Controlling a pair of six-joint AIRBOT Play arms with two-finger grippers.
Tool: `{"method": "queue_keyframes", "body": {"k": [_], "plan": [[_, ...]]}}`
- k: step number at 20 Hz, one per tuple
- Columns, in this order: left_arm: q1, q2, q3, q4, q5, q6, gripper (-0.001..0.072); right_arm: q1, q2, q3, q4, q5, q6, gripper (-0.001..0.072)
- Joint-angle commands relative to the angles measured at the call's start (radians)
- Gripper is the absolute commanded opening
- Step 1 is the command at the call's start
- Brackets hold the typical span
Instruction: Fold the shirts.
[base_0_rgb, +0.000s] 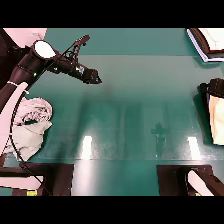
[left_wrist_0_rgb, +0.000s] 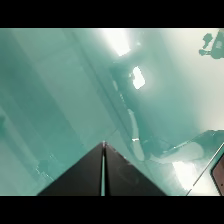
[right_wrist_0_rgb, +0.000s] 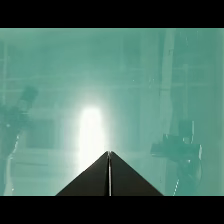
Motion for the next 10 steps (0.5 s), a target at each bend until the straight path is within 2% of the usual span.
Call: {"method": "queue_keyframes", "body": {"k": [1, 10], "plan": [[0.000, 0.000, 0.001, 0.000, 0.000, 0.000, 0.0024, 0.001, 0.001, 0.000, 0.001, 0.005, 0.001, 0.0012], [0.000, 0.000, 0.001, 0.000, 0.002, 0.000, 0.0023, 0.001, 0.001, 0.000, 0.001, 0.033, 0.001, 0.0013]]}}
